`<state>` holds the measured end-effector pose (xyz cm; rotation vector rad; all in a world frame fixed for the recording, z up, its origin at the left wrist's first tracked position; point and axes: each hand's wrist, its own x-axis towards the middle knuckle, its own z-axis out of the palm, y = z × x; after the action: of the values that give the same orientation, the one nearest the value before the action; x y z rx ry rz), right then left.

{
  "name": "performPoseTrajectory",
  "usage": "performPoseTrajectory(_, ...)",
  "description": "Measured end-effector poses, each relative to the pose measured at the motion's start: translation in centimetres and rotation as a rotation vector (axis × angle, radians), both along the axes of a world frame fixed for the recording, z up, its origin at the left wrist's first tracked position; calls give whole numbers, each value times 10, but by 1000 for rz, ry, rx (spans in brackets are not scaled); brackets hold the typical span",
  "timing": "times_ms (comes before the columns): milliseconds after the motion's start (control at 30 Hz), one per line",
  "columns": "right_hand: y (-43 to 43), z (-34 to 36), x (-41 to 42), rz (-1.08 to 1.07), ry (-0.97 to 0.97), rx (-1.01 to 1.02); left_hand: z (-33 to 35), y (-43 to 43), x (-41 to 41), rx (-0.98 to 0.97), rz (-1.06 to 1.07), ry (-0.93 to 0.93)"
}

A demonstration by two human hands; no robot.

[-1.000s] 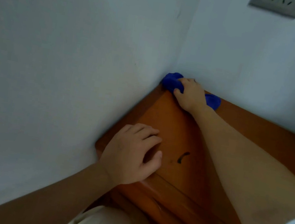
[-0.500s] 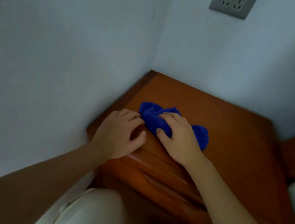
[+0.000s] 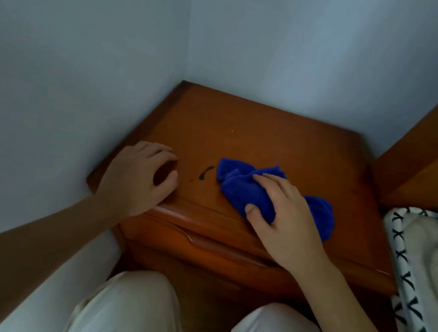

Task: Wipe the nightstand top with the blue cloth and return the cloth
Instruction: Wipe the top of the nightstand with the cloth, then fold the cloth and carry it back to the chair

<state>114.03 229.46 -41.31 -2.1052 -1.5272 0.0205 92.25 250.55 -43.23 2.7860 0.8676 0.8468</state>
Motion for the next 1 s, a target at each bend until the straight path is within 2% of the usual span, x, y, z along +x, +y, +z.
performPoseTrajectory(100, -4, 1, 0, -31, 28, -16, 3, 0, 0, -20, -8, 25)
performPoseTrajectory(200, -7, 11, 0, -41, 19, -91, 10, -2, 1, -60, 14, 129)
performPoseTrajectory(400, -24, 36, -5, -287, -17, -284, 38, -32, 8, -324, 124, 334)
performPoseTrajectory(467, -25, 46, -4, -291, 60, -351, 56, -55, 8, -388, 108, 359)
performPoseTrajectory(567, -36, 73, 0, -277, 326, -375, 92, -89, 3, -454, 30, 355)
performPoseTrajectory(633, -54, 101, 3, -300, 443, -352, 126, -110, 4, -533, 3, 297)
performPoseTrajectory(800, -104, 218, 8, -369, 518, -226, 256, -160, 33, -688, -139, 153)
performPoseTrajectory(1000, -153, 385, 20, -364, 472, -175, 414, -205, 72, -654, -371, 93)
